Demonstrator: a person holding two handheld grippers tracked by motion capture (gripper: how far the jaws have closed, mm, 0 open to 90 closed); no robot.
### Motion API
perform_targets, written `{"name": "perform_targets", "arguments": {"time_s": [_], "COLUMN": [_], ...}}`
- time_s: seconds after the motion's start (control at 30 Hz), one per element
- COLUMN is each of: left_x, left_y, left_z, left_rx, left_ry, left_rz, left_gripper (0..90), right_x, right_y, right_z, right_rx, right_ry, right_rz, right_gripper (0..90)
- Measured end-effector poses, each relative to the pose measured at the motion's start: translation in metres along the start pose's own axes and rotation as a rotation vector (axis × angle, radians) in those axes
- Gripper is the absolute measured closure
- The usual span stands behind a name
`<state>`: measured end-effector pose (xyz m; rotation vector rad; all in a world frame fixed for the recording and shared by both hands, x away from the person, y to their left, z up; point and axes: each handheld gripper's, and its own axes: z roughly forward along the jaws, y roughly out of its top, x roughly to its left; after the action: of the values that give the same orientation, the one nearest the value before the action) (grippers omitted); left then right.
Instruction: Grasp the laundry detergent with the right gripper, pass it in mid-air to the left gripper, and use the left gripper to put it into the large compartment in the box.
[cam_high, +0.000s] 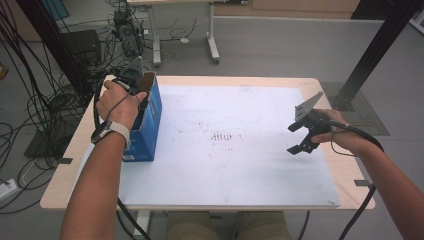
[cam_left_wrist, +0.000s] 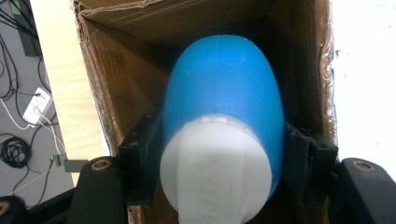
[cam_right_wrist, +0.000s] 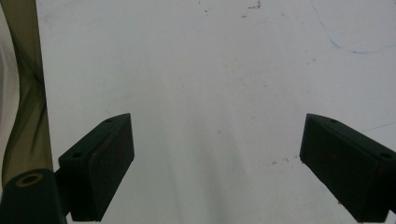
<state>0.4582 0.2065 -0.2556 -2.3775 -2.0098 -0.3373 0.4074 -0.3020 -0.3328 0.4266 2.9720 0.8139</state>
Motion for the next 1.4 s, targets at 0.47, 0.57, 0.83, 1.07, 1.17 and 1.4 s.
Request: {"name": "perform_targets", "arguments": {"time_s": [0.47,0.57,0.83,1.07,1.17,1.4], "left_x": [0.001,0.0,0.002,0.007,0.009,0.008], "left_y": [0.0,-0.001,-0.001,-0.004,-0.004,-0.005], "left_z": [0.0,0.0,0.001,-0.001,-0.004,-0.017], "left_rx": [-0.008,-0.013,-0.018,-0.039,-0.045,-0.074], "left_ry": [-0.006,-0.002,-0.006,-0.009,-0.041,-0.078], "left_rz": [0.002,0.007,0.007,-0.004,-0.01,0.003], "left_gripper": [37.3,37.3,34.1,24.5,19.3,16.0], "right_x": [0.001,0.001,0.002,0.002,0.002,0.003], "right_y": [0.0,0.0,0.001,0.001,0.002,0.004], "right_z": [0.001,0.001,0.002,0.002,0.003,0.005], "right_rx": [0.001,0.001,0.001,0.006,0.008,0.008], "right_ry": [0.003,0.003,0.004,0.006,0.006,0.012], "right_rz": [-0.001,0.0,-0.008,-0.003,-0.006,-0.006], "right_gripper": [10.3,10.2,10.1,10.1,10.1,10.1]}}
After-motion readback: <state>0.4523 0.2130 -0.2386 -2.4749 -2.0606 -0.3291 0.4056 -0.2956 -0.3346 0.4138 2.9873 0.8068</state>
